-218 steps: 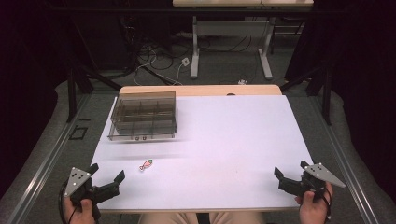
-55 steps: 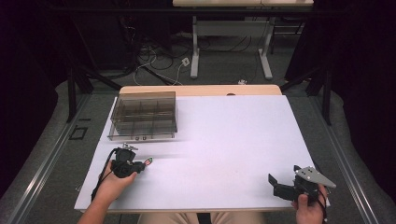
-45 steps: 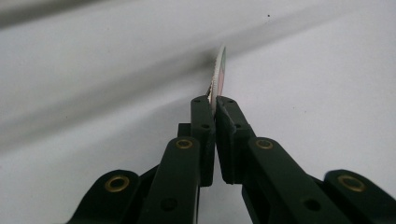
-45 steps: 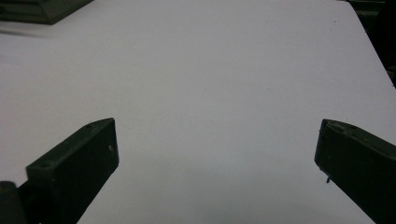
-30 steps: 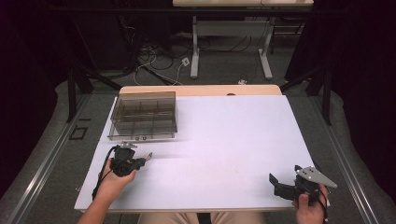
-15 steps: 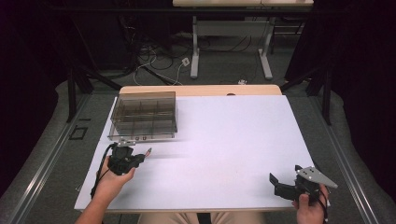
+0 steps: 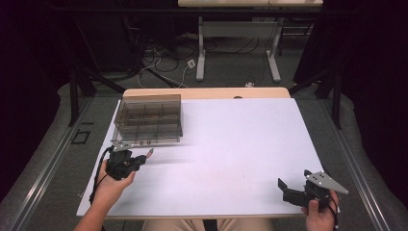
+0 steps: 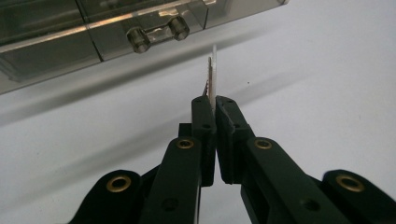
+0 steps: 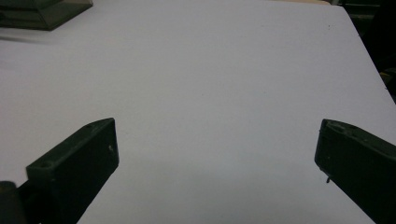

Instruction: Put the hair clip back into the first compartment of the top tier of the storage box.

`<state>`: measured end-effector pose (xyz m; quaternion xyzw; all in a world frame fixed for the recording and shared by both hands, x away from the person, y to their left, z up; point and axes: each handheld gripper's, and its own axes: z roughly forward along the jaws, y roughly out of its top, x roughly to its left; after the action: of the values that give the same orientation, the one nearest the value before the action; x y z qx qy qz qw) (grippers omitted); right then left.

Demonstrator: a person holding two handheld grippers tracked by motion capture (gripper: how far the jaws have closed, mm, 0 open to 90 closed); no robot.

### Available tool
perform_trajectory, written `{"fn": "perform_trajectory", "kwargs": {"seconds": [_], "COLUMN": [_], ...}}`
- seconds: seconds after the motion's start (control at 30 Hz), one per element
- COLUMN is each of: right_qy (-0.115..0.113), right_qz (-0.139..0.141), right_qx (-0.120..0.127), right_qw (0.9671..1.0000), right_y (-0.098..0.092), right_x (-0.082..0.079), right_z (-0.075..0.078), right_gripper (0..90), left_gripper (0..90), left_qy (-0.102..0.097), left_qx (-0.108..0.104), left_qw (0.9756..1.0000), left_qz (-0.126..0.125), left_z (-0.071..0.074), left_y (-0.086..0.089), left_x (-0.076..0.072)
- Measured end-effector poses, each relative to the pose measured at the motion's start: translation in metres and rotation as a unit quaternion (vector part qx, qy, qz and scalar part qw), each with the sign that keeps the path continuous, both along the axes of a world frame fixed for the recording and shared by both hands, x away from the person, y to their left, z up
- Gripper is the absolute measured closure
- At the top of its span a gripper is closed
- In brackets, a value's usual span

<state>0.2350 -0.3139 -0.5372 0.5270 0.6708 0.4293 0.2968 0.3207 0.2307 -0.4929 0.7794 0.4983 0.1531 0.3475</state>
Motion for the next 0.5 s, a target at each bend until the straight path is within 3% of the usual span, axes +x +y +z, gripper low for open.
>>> {"fn": "perform_trajectory", "kwargs": {"seconds": [0.2, 0.37, 0.5], "right_qy": [-0.002, -0.007, -0.002], "right_qz": [0.002, 0.0, 0.002], "right_qx": [0.001, 0.0, -0.001], "right_qw": [1.0, 1.0, 1.0], "right_y": [0.0, -0.001, -0.001], "right_x": [0.0, 0.001, 0.002], "right_z": [0.0, 0.0, 0.0], "right_gripper": [0.0, 0.0, 0.0], "left_gripper": [87.4, 87.4, 87.4], "left_qy": [-0.011, -0.023, -0.035], "left_qx": [-0.006, -0.032, -0.032], "left_qw": [0.9999, 0.9992, 0.9988], "left_qz": [-0.002, 0.006, 0.008], "left_z": [0.01, 0.019, 0.027], "left_y": [0.005, 0.012, 0.016], "left_x": [-0.005, -0.008, -0.009]}}
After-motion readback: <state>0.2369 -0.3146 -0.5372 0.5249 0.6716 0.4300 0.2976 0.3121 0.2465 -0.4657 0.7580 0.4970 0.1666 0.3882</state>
